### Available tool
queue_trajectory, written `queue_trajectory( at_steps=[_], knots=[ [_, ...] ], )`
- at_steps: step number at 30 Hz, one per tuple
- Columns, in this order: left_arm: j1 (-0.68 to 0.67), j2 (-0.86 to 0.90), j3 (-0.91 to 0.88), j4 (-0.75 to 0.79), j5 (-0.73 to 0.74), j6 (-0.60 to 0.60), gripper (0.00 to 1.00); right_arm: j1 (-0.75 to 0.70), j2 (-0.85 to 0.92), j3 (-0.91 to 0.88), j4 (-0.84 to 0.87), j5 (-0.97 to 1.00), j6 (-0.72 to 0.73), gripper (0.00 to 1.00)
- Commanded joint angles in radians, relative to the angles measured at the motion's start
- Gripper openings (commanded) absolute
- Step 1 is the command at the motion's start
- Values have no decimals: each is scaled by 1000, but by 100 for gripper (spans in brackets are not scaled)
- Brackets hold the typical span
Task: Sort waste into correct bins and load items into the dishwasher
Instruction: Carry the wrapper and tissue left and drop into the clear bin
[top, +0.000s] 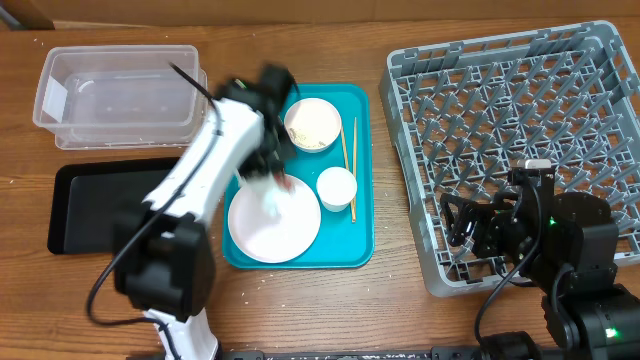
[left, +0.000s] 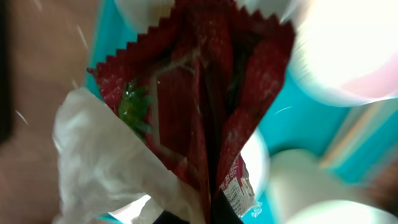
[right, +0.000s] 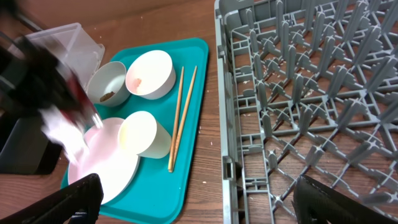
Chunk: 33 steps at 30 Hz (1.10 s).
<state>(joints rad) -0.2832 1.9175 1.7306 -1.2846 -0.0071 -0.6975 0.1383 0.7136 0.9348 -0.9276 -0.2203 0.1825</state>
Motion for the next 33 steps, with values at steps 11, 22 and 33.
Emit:
queue_trajectory(
  at_steps=[11, 22, 33],
  knots=[
    [371, 14, 220, 332, -183, 131, 4, 3, -3, 24, 5, 2, -5, 100],
    [421, 226, 225, 449, -183, 257, 100, 3, -3, 24, 8, 2, -5, 100],
    [329, -4, 445, 80, 79, 410, 93, 3, -3, 24, 9, 2, -5, 100]
  ],
)
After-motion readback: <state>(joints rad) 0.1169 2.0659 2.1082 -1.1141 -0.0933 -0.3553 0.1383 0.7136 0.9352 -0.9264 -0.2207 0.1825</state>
